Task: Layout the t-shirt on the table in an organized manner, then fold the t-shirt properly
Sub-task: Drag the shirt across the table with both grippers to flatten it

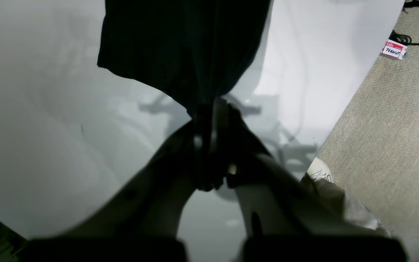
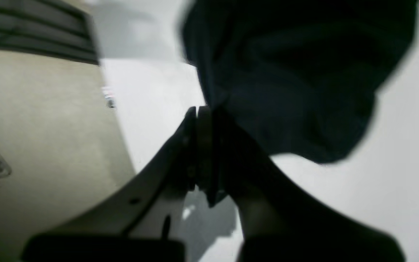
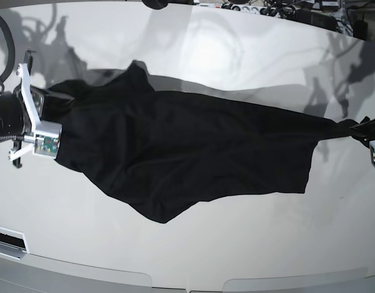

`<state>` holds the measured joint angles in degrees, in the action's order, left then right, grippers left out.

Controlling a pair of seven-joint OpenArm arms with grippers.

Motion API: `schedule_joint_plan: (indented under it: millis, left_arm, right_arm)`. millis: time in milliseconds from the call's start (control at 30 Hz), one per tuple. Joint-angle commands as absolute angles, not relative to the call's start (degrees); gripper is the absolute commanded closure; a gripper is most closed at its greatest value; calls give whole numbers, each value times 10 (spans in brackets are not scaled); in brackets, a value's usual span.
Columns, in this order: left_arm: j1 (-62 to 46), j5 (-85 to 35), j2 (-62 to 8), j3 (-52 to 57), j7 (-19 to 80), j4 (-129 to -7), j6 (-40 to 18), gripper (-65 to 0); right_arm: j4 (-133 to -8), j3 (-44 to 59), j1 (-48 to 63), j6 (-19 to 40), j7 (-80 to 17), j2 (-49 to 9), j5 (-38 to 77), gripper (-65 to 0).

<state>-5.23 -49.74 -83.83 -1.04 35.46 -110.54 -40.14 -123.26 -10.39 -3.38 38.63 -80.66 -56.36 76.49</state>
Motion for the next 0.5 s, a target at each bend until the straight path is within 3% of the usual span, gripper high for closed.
schedule_joint_plan:
  millis: [0,467]
  left_arm:
    - [-44,-503,-857,-1,345,-1105,-400,0]
    - [-44,-503,-857,-1,346,-1101,-400,0]
  right_arm:
    - [-1239,-97,-43,387,-800,-576,774,0]
    - [-1259,-97,-42,390,-800,-564,760,0]
